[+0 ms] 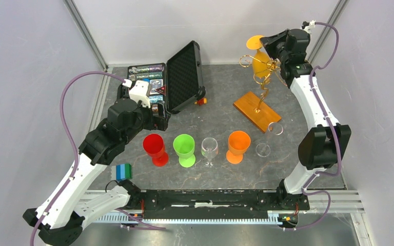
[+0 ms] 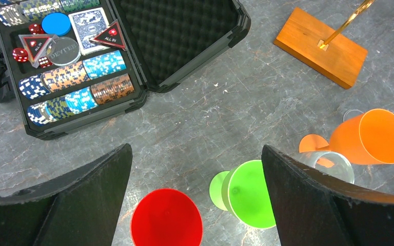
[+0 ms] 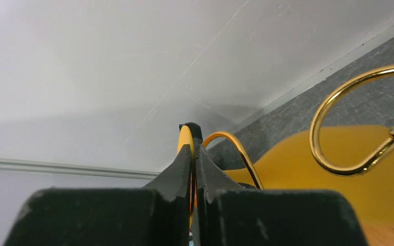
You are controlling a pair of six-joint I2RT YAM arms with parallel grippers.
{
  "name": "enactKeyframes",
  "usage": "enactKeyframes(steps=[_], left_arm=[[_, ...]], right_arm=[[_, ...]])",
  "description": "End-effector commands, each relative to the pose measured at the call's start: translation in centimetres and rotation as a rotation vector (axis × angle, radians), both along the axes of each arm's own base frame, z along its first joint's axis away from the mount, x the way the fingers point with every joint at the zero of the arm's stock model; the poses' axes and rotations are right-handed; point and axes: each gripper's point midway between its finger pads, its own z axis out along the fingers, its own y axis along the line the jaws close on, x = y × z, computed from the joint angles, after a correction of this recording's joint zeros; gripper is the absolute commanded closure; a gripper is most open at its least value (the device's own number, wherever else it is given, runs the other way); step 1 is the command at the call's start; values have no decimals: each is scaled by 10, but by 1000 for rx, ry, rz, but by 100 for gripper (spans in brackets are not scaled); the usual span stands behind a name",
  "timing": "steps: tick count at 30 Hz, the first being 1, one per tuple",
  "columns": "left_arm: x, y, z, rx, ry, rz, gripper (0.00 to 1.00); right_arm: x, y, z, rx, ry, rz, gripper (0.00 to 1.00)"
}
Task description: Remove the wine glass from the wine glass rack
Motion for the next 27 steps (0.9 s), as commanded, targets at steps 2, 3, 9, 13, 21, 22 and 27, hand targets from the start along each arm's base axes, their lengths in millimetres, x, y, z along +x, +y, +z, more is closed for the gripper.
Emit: enactKeyframes(steps=[2,3,9,13,21,22,27], left_arm=[[5,1,20,-7,-69,0,0],[5,1,19,-6,-68,0,0],[5,1,19,-6,-68,-1,0],[5,1,18,-5,-67,-1,0],[4,1,18,-7,-66,0,0],[4,1,18,-7,-67,-1,0],[4,2,18,-6,-67,0,0]], right_arm=[[0,4,10,20,-48,16,100],[-1,3,13,17,-55,8,100],[-8,-12,41,14,-170,-60,100],[-17,-24,49,28,-224,-116,100],[-23,-33,65,50,-298,-136,100],[-24,-33,65,53,-297,-137,100],[-25,-36,65,56,-294,-151,100]])
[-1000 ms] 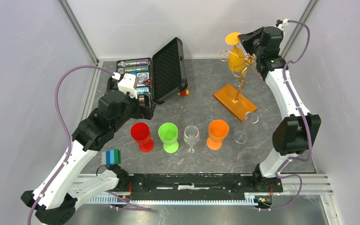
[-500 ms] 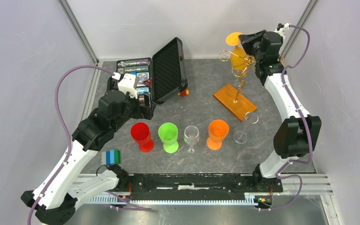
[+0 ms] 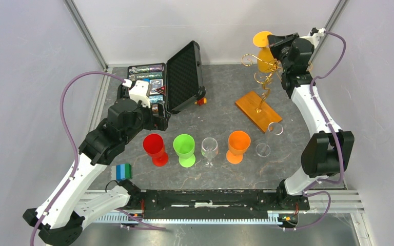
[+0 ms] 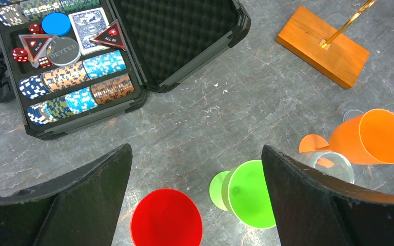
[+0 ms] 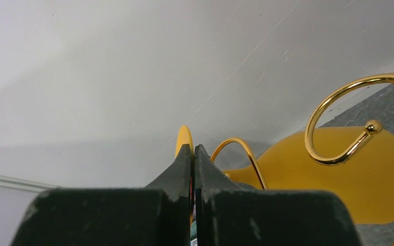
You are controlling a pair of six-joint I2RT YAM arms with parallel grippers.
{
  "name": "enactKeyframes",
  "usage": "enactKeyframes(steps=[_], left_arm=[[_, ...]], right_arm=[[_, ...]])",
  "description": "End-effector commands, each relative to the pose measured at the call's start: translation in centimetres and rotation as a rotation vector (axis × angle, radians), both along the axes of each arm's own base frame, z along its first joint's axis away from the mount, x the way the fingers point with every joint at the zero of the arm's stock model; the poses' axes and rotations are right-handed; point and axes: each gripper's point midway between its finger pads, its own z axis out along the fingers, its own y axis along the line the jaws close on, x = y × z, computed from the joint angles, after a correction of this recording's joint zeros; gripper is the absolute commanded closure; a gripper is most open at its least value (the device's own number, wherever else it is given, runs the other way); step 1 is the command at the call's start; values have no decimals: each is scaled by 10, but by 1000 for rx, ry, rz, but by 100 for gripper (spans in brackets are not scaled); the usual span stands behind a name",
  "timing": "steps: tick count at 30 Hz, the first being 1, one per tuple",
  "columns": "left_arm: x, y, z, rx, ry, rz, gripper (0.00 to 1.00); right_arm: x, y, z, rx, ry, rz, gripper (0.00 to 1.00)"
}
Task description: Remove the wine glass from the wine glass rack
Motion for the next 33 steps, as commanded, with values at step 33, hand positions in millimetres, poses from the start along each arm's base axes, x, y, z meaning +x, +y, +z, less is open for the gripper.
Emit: enactKeyframes(steps=[33], left_arm=[[4,1,17,-6,-67,-2,0]], right_arm=[[-1,-23,36,-149,14,-6,100]])
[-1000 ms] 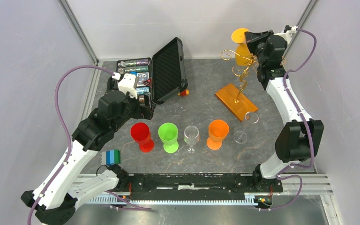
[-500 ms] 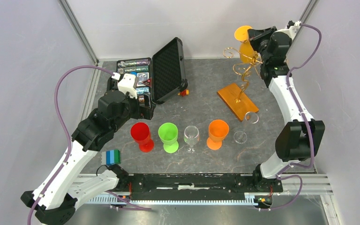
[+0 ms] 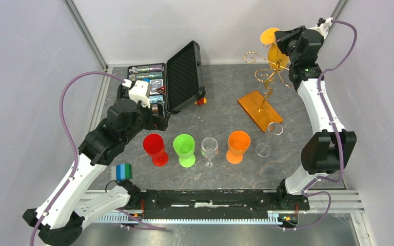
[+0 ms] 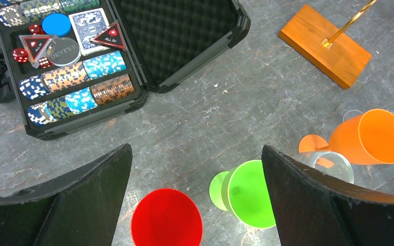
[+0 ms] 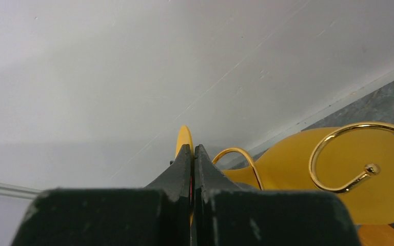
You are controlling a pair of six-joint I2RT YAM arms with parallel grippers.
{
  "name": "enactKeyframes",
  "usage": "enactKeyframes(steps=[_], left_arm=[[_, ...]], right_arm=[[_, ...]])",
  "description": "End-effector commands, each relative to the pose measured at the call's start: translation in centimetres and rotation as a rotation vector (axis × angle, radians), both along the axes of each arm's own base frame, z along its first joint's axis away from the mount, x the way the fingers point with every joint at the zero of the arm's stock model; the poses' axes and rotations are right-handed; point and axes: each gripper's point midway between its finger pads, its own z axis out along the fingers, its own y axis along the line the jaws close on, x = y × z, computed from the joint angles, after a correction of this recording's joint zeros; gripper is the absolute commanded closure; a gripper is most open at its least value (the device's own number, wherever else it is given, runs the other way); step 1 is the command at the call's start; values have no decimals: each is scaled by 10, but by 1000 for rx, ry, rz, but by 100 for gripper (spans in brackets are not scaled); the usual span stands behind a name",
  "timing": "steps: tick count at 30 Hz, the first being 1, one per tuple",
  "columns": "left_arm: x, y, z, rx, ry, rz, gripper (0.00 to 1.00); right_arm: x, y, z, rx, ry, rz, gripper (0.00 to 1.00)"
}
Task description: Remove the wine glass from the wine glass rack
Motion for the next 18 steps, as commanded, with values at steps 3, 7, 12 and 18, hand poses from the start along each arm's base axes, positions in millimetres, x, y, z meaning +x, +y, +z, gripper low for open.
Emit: enactKeyframes(steps=[3,7,12,18], left_arm=[[4,1,17,-6,-64,-2,0],[4,1,16,-6,-63,-3,0],[4,1,17,-7,-67,-3,0],[5,-1,17,-10,-66,-8,0]], right_arm=[[-8,-1,20,-17,-5,6,100],[-13,2,19,14,3,15,100],[-21,20,22,60,-3,112,100],[-31,31,38,95,-57,178,100]])
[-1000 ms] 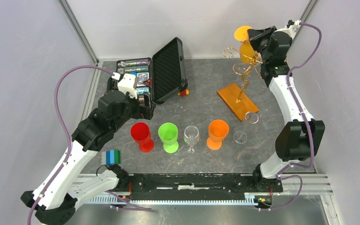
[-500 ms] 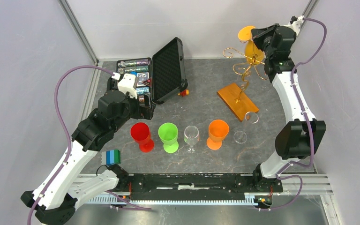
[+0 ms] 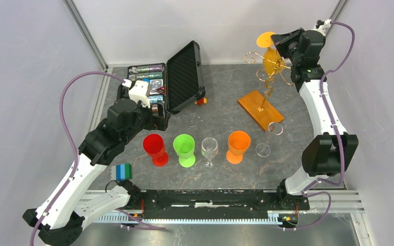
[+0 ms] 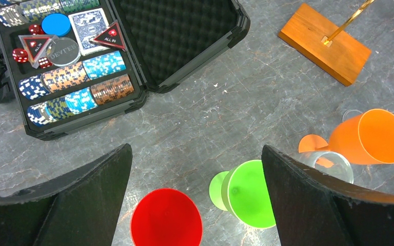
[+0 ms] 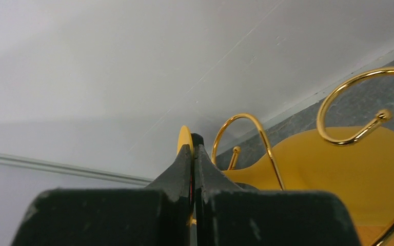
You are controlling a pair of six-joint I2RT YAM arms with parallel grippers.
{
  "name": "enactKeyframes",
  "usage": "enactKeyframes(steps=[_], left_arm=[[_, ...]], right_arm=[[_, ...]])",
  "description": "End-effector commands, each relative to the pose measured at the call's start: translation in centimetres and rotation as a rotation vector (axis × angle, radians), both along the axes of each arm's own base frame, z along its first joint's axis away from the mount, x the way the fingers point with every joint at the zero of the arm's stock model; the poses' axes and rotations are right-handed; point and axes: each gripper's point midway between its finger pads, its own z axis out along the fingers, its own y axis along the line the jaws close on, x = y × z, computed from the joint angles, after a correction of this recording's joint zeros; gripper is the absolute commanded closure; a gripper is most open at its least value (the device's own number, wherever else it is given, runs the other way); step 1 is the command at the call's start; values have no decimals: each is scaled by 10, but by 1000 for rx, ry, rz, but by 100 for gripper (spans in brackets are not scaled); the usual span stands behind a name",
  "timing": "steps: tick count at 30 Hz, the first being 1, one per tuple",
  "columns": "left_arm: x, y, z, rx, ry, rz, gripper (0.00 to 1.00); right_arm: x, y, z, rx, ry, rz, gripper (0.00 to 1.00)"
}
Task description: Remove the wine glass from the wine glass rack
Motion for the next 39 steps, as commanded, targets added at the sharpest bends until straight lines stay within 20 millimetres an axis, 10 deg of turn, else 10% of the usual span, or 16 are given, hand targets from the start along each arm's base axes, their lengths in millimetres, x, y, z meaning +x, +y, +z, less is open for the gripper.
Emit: enactKeyframes(steps=[1,24,39], left_arm=[[5,-1,17,-11,-66,-8,0],[4,-10,20,-51,-58,-37,0],[-1,-77,61,-318,-57,-278,0]], right_arm=[[-20,20,47,51,-132,100,100],[-42,77,106,149,-461,466,100],[-161,124,177,255,-725,739,100]])
